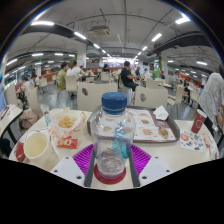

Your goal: Pour water

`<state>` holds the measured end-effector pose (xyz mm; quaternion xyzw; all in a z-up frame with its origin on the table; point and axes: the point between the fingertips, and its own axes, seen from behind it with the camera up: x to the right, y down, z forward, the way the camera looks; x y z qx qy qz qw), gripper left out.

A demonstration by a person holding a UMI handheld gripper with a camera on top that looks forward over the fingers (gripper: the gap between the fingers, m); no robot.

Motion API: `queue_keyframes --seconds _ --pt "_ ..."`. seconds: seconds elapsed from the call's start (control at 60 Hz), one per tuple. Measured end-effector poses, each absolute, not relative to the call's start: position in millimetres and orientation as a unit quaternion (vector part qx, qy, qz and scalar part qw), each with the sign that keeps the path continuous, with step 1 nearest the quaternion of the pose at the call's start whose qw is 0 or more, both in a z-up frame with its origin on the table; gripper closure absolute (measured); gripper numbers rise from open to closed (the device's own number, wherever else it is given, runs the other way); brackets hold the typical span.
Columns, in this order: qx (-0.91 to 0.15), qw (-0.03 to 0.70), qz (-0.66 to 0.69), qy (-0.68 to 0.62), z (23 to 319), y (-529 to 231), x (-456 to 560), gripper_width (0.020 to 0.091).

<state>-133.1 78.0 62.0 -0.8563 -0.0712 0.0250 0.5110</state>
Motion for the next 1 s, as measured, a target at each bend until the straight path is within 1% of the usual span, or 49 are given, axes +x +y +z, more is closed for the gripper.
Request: queue_keyframes --seconds 0.05,0.067,0.083,0.1,0.117,0.133,0.167,0.25,0.417,0.55,0.683,0.817,1.0 --pt "-0.866 0.495 0.018 -0.069 58 75 -131 0.0509" --pt "-0.871 0.487 0.017 -0.067 56 73 -131 0.0470" --pt "-0.876 0.477 0.015 -0.064 54 72 -130 0.0407" --pt "-0.881 0.469 0.013 -0.060 53 69 -129 0.0369" --pt "-0.885 0.462 0.010 -0.055 52 66 -127 0.0264" --pt "-0.888 0.457 0.007 -0.049 53 64 -126 0.0237" --pt "-0.892 0.450 0.000 -0.038 56 55 -122 0.0279" --pt "-0.899 0.437 -0.017 -0.033 74 32 -124 0.0249" --pt "-0.907 0.417 -0.043 -0.036 121 -32 -146 0.0252" --pt "-0.910 0.412 -0.042 -0.033 150 -77 -176 0.0253" --pt "-0.909 0.413 -0.039 -0.033 165 -102 -195 0.0253" --pt "-0.908 0.416 -0.042 -0.019 170 -113 -195 0.0255" --pt "-0.912 0.408 -0.031 -0.018 168 -119 -200 0.0256"
